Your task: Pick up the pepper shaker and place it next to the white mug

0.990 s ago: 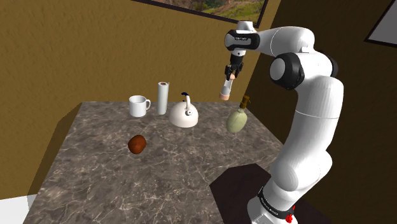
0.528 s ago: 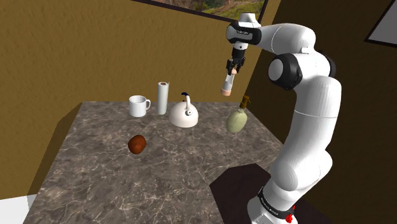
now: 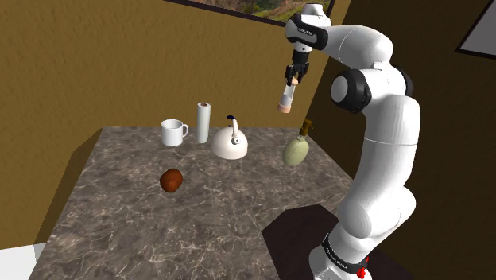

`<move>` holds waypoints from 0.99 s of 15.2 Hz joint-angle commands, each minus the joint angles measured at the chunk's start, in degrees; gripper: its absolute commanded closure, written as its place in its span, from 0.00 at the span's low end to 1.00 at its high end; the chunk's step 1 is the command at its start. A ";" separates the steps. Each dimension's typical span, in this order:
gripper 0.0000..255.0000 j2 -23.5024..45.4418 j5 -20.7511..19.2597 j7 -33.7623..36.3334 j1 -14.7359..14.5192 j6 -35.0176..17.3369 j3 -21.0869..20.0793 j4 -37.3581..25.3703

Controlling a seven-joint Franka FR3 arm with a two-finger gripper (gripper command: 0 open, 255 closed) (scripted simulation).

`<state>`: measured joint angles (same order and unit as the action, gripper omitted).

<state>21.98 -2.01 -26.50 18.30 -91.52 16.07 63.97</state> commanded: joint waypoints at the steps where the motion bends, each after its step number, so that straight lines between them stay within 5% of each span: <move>1: 1.00 0.75 0.22 -0.25 0.27 2.14 0.02 -2.88; 10: 1.00 8.93 2.38 -1.70 3.18 14.29 -0.12 -23.27; 15: 1.00 0.14 -0.83 4.88 -4.56 8.11 -0.82 -7.55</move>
<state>23.95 -2.18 -23.00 15.22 -82.12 15.40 53.20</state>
